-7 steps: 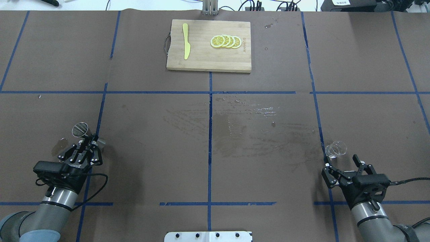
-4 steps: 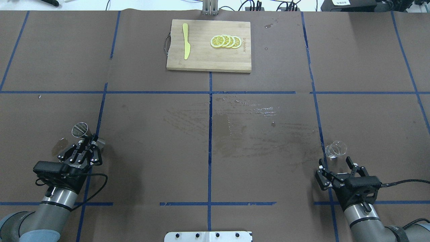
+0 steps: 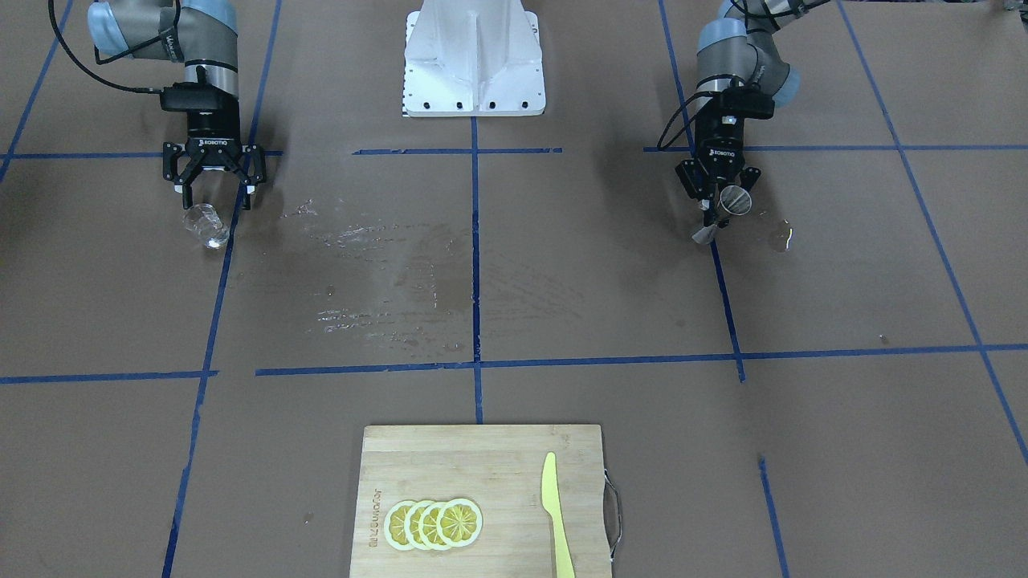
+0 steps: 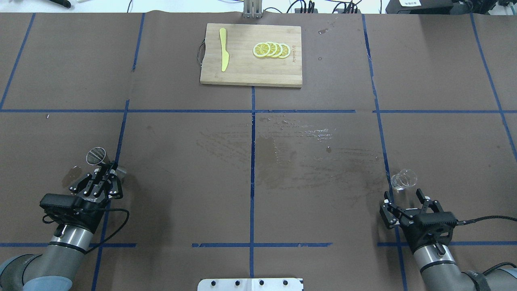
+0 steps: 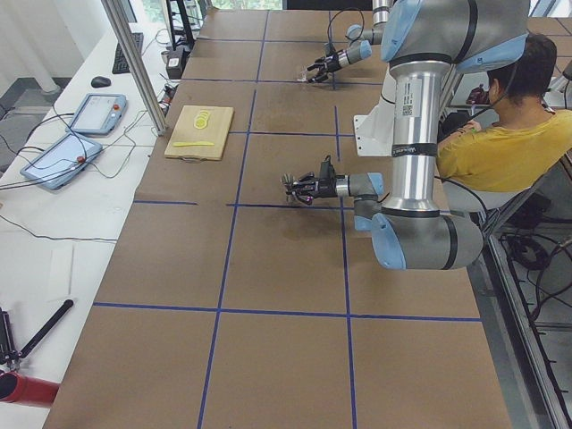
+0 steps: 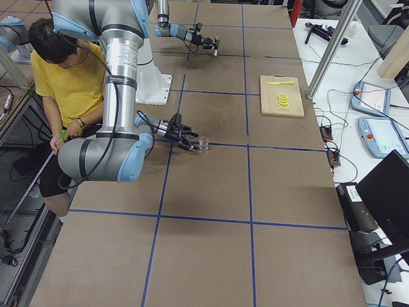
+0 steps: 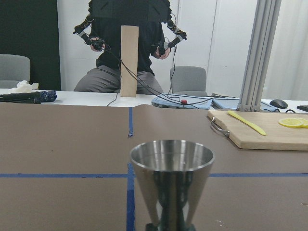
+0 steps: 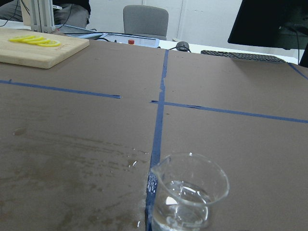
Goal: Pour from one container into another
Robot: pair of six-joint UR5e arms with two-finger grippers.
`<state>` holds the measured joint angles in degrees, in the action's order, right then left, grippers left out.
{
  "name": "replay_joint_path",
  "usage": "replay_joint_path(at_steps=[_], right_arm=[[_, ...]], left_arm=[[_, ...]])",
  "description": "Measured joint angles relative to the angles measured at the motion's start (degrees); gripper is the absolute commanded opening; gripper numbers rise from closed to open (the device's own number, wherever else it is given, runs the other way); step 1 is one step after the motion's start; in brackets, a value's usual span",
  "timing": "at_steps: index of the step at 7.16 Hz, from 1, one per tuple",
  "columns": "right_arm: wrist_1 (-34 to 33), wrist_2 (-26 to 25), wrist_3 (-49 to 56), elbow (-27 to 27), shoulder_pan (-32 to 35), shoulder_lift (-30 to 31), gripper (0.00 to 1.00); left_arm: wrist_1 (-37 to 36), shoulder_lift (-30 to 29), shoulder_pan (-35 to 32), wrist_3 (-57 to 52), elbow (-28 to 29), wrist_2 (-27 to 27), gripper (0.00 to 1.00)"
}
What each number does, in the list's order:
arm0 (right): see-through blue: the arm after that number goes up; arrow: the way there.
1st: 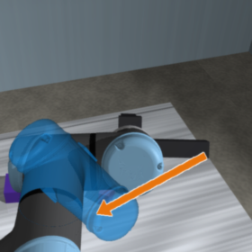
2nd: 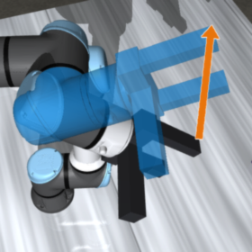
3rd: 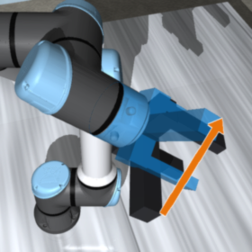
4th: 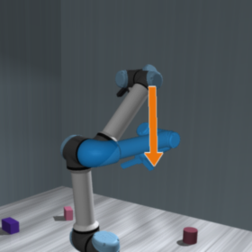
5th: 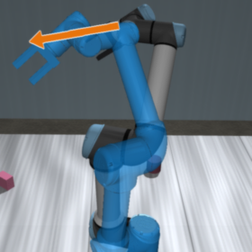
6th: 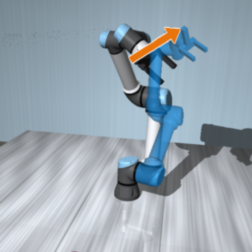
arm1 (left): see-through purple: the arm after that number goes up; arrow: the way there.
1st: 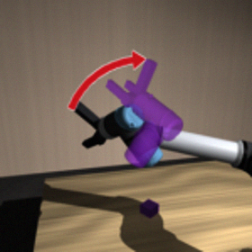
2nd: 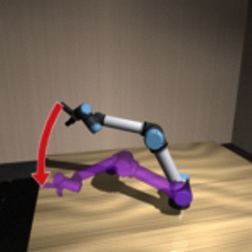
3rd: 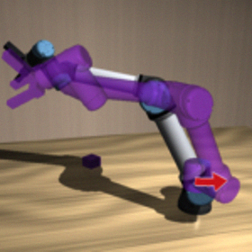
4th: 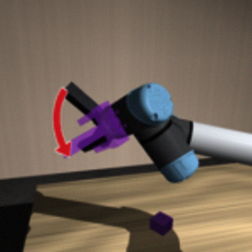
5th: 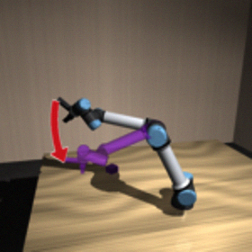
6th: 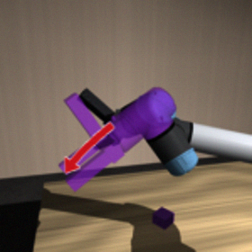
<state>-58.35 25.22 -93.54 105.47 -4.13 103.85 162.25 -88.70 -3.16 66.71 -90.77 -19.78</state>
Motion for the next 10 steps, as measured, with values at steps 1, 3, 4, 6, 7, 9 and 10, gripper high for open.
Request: replay_joint_path(at_steps=[1,3,4,6,7,9,10], right_arm=[[0.0,0.0,0.3,-0.1,0.5,0.0,0.91],[-0.1,0.4,0.7,-0.3,1.4,-0.5,0.91],[-0.1,1.0,1.1,-0.5,2.1,-0.8,0.90],[0.0,1.7,1.4,-1.5,2.8,-1.4,0.85],[0.0,1.8,1.4,-1.8,3.0,-1.8,0.79],[0.0,2.1,1.4,-2.0,3.2,-2.0,0.73],[0.0,2.3,1.4,-2.0,3.4,-2.1,0.74]], left_arm=[[0.0,0.0,0.0,0.0,0.0,0.0,0.00],[0.0,0.0,0.0,0.0,0.1,0.0,0.00],[0.0,0.0,0.0,0.0,0.1,0.0,0.00],[0.0,0.0,0.0,-0.1,0.0,0.0,0.00],[0.0,0.0,0.0,-0.1,0.0,0.0,0.00],[0.1,0.0,0.0,-0.2,0.0,0.0,0.00],[0.1,0.0,0.0,-0.2,0.0,0.0,0.00]])
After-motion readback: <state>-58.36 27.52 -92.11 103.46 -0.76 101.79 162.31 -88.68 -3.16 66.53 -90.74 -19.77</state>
